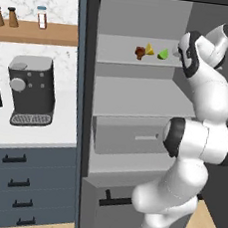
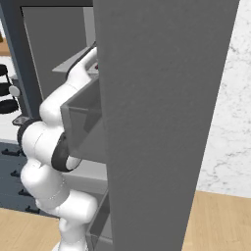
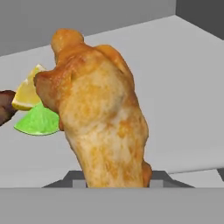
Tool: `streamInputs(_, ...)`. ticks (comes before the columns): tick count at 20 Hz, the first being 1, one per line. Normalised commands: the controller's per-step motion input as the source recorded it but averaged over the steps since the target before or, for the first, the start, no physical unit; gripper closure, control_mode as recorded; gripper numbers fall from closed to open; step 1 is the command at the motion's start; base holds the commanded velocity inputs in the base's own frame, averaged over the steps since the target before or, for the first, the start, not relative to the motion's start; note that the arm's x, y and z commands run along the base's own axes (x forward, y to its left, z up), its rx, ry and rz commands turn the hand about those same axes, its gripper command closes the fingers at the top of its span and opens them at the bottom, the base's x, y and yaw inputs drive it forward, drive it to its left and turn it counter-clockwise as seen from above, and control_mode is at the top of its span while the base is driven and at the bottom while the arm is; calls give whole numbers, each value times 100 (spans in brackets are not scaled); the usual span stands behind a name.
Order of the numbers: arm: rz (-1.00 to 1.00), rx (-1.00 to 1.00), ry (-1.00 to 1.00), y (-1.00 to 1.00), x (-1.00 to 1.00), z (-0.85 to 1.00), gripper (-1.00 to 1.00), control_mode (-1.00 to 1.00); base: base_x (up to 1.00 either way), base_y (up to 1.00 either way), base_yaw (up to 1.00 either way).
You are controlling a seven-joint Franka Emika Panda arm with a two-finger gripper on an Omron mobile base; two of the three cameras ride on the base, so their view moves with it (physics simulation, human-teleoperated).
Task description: Place one lemon wedge and one chicken drumstick in each tupperware on the nearby counter, to pack two identical lunches.
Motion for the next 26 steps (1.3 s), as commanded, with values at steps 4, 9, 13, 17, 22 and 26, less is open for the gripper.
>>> streamInputs(4, 0, -11, 0, 28, -77, 49, 100, -100, 0, 0, 0)
streamInputs(9, -3, -4, 0, 25, -96, 30, 100, -100, 0, 0, 0)
streamInputs(13, -2, 0, 0, 20, -100, 12, 100, -100, 0, 0, 0)
streamInputs(17, -2, 0, 9, 35, -100, 1, 100, -100, 0, 0, 0)
streamInputs(22, 0, 0, 19, 27, -100, -7, 100, -100, 0, 0, 0)
streamInputs(26, 0, 0, 13, 21, -100, -10, 100, -100, 0, 0, 0)
